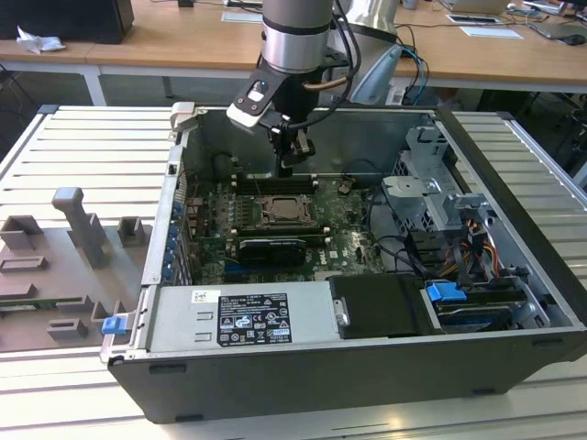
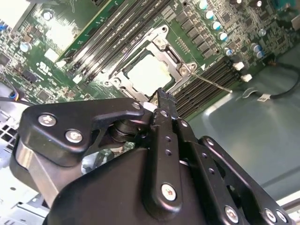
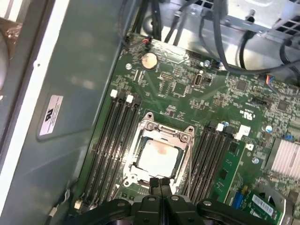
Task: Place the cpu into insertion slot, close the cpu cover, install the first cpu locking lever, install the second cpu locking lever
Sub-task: 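Install the first cpu locking lever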
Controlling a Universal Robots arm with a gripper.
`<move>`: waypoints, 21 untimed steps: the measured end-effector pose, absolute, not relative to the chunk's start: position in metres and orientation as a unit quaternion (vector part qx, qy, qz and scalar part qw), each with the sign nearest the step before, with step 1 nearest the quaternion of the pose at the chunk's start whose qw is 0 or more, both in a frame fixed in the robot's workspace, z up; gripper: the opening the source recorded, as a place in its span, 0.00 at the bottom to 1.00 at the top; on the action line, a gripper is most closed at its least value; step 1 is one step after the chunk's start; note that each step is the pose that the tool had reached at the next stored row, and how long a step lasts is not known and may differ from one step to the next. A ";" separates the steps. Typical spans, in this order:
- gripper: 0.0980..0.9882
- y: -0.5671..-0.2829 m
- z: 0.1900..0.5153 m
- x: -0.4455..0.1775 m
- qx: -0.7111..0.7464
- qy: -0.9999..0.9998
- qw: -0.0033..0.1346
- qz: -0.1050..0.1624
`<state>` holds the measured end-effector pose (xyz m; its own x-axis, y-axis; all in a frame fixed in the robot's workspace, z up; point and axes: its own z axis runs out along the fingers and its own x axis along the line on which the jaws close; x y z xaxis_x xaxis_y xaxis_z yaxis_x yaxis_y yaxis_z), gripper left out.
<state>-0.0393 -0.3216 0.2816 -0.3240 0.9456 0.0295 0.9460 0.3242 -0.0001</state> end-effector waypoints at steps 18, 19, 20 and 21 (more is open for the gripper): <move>0.01 -0.322 0.281 -0.039 -0.538 -0.843 0.012 -0.008; 0.01 -0.322 0.281 -0.039 -0.536 -0.844 0.012 -0.008; 0.01 -0.322 0.281 -0.039 -0.533 -0.846 0.013 -0.008; 0.01 -0.322 0.281 -0.039 -0.531 -0.847 0.013 -0.008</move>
